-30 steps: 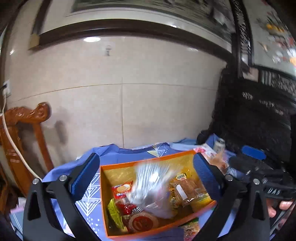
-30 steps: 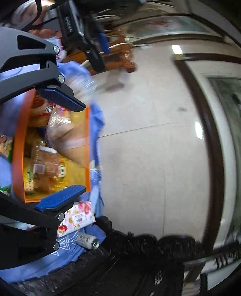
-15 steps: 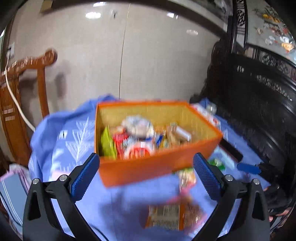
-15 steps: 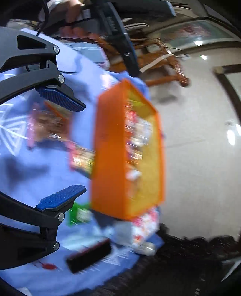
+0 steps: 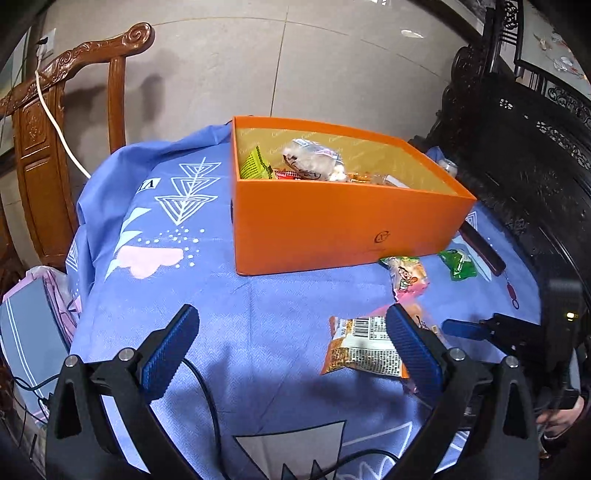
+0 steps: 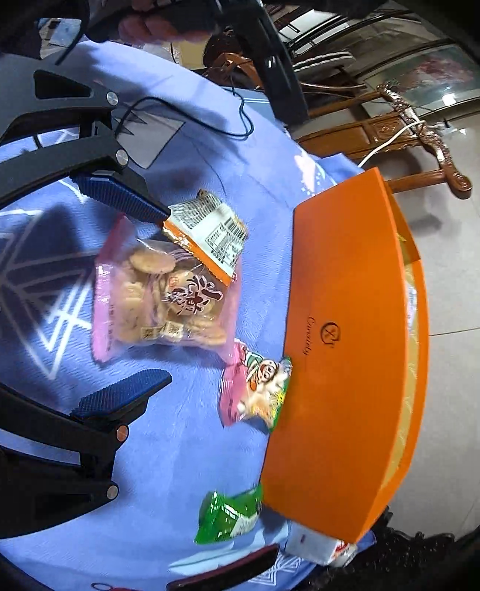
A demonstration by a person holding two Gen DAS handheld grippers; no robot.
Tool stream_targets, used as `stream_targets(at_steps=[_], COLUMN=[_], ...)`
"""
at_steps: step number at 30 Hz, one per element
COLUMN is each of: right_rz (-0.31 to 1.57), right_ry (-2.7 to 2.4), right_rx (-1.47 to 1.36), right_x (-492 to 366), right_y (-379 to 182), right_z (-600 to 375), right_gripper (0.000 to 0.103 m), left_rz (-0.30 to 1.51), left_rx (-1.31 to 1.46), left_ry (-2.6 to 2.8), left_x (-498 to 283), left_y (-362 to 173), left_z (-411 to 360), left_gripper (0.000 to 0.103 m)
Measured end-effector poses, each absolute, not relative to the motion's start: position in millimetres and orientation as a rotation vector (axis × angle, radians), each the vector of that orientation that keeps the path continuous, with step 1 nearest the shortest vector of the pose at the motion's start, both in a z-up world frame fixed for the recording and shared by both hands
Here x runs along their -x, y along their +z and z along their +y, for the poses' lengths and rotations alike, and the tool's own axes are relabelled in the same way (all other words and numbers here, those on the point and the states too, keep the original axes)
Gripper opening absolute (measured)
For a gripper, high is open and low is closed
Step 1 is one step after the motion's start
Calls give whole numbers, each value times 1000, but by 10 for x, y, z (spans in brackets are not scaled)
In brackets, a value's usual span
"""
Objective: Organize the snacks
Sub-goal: 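Grasp a pink cracker bag with the right tool while the left grasps an orange bag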
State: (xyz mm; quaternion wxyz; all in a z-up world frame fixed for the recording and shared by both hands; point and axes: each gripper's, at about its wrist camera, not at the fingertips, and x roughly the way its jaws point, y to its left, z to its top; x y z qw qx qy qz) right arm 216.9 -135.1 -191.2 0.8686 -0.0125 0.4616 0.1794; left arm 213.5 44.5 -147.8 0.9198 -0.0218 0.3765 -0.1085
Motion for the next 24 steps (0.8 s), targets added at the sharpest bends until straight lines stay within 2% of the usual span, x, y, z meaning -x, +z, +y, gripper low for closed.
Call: stream_targets(at_steps=[4, 7, 11, 13, 24], right_rz=[988, 1001, 997, 996, 998], right_ry=[369, 375, 378, 366, 267], right_rx=[48, 61, 54, 38, -6], right_x=[-2250, -2253, -2230, -2222, -2055], right_y=[-2016, -2057, -2030, -2005, -1928], right_z=[-1308, -1314, -1371, -1437, -1861], right_gripper=[81, 68, 62, 56, 52], left_rz=[774, 781, 783, 786, 831], left_rx=[24, 20, 16, 3, -173], left_ry=[-225, -226, -237, -253, -463], left_x=[-2133, -2134, -2126, -2122, -1991], left_y=[-1477, -1484, -1497, -1517, -1862], left_z=[408, 400, 384, 340, -174], left_gripper=[99, 99, 99, 99, 99])
